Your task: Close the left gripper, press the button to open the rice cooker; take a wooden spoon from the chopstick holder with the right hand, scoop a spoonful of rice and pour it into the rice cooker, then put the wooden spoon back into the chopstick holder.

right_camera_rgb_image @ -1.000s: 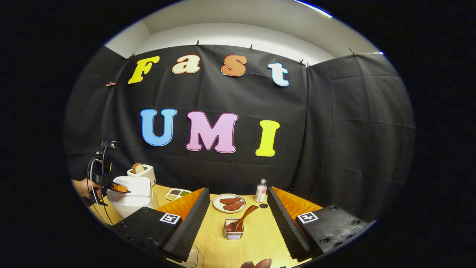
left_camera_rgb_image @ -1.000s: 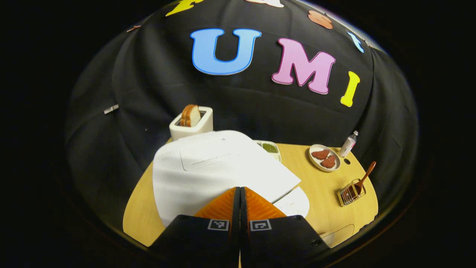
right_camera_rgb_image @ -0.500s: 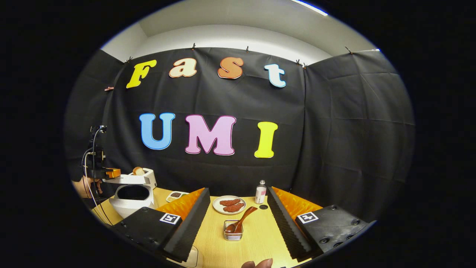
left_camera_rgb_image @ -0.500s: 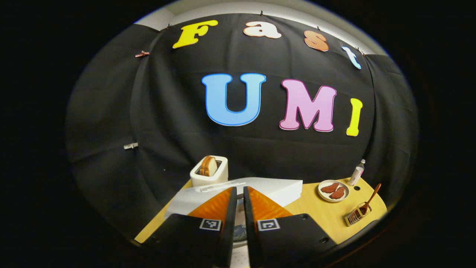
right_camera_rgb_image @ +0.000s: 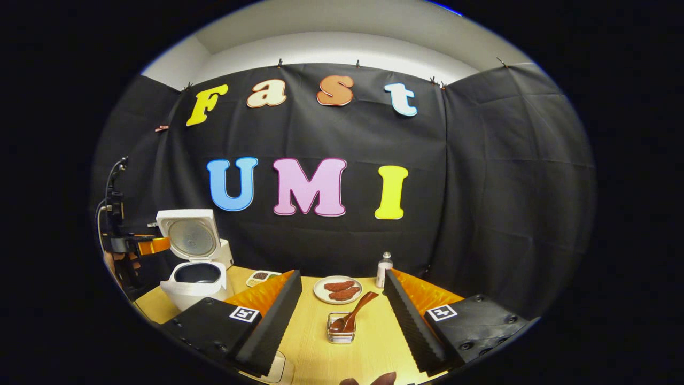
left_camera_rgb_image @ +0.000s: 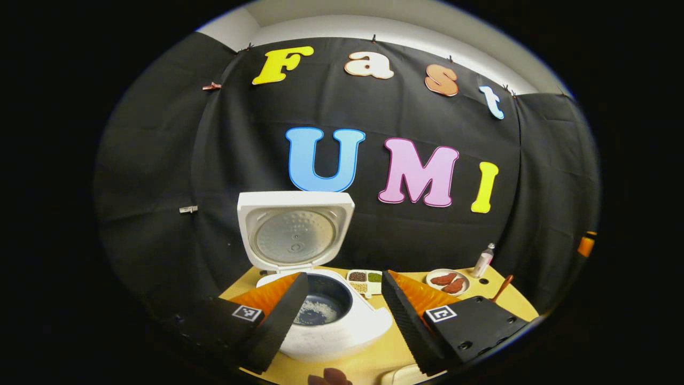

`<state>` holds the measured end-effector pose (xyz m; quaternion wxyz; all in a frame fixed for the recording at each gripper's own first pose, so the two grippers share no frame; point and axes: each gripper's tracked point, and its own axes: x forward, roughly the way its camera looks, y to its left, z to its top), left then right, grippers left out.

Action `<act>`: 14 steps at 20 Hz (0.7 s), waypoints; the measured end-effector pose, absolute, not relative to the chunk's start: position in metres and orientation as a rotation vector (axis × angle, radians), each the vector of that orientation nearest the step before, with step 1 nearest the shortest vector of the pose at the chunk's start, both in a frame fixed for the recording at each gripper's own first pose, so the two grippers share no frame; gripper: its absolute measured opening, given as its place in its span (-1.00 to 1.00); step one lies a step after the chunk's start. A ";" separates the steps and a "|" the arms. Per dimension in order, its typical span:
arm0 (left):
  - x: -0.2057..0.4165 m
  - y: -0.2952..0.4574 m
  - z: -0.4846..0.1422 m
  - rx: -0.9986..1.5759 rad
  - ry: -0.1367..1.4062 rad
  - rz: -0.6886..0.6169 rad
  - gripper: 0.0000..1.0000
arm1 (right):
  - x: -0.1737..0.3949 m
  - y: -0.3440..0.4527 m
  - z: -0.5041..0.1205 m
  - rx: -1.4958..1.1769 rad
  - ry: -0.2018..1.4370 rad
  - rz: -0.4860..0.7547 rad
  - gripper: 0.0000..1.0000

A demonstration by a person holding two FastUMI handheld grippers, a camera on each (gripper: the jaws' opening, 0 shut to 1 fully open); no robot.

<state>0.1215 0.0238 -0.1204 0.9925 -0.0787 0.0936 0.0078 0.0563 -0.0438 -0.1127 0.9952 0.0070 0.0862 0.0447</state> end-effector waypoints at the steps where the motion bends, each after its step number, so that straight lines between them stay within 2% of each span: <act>1: 0.110 0.020 -0.117 -0.162 0.180 0.021 0.90 | 0.061 -0.044 -0.120 0.030 0.186 0.105 0.96; 8: 0.041 -0.009 -0.121 -0.154 0.212 0.032 0.91 | 0.113 -0.058 -0.207 0.115 0.342 0.162 0.96; 14: 0.013 -0.030 -0.132 -0.092 0.247 0.036 0.91 | 0.158 -0.061 -0.302 0.204 0.496 0.212 0.93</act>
